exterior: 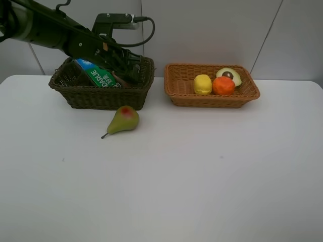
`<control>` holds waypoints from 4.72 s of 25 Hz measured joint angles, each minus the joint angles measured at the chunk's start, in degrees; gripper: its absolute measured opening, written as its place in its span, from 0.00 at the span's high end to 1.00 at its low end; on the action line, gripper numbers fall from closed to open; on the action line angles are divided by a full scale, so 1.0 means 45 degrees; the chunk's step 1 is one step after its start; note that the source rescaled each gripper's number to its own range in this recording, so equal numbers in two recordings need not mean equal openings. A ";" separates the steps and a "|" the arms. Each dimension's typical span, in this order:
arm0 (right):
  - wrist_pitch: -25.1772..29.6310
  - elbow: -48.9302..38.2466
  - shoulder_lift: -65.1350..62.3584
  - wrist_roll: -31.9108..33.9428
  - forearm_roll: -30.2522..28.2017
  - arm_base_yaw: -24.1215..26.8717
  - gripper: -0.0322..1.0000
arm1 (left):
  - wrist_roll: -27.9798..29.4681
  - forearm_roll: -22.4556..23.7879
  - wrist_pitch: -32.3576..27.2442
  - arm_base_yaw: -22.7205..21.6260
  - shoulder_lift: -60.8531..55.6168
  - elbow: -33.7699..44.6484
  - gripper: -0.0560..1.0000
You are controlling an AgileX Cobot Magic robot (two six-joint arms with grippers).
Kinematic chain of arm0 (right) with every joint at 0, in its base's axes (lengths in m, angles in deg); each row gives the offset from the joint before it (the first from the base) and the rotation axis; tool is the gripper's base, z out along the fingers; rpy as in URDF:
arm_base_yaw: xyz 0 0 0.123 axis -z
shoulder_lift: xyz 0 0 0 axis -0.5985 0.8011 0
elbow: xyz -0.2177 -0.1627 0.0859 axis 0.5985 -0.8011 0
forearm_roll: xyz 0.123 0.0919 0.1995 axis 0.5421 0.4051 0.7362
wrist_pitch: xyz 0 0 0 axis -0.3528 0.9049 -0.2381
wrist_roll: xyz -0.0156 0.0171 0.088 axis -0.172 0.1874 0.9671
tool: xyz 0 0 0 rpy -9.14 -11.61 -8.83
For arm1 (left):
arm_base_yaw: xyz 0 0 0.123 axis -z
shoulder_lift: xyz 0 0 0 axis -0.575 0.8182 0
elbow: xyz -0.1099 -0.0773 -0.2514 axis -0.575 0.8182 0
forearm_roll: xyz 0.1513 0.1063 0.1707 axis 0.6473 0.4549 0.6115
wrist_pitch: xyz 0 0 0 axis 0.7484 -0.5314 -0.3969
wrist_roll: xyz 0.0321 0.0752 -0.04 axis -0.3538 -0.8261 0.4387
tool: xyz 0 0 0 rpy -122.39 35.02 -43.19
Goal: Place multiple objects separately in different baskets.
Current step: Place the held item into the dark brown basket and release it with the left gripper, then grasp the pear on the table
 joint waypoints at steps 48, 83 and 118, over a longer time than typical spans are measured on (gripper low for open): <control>0.0000 0.0000 0.0000 0.0000 0.0000 0.0000 0.00 | -0.2108 0.0019 -0.5130 0.1549 -0.2825 -0.0035 0.00; 0.0000 0.0000 0.0000 0.0000 0.0000 0.0000 0.00 | -0.6309 -0.3540 -0.7497 0.1630 -0.0390 0.0245 0.00; 0.0000 0.0000 0.0000 0.0000 0.0000 0.0000 0.00 | -0.6720 -0.3257 -0.3318 0.1630 0.0431 0.2134 0.00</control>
